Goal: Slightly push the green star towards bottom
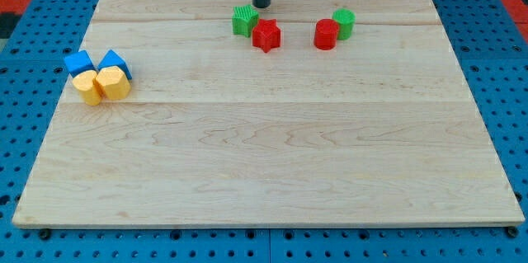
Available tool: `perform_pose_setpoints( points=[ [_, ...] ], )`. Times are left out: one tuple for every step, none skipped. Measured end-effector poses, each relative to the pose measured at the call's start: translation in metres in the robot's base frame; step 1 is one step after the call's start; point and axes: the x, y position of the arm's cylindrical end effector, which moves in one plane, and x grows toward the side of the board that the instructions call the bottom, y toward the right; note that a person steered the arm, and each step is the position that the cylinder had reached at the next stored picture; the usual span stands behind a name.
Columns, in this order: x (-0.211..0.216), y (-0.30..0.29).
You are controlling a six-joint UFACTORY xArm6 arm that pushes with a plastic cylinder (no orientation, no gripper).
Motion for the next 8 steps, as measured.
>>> perform_pose_setpoints(
  points=[
    [0.004,-0.041],
    [0.016,-0.061],
    [0.000,-0.049],
    [-0.014,0.002],
    [0.006,0.021],
    [0.024,0.000],
    [0.024,-0.027],
    [0.004,0.016]
  ],
)
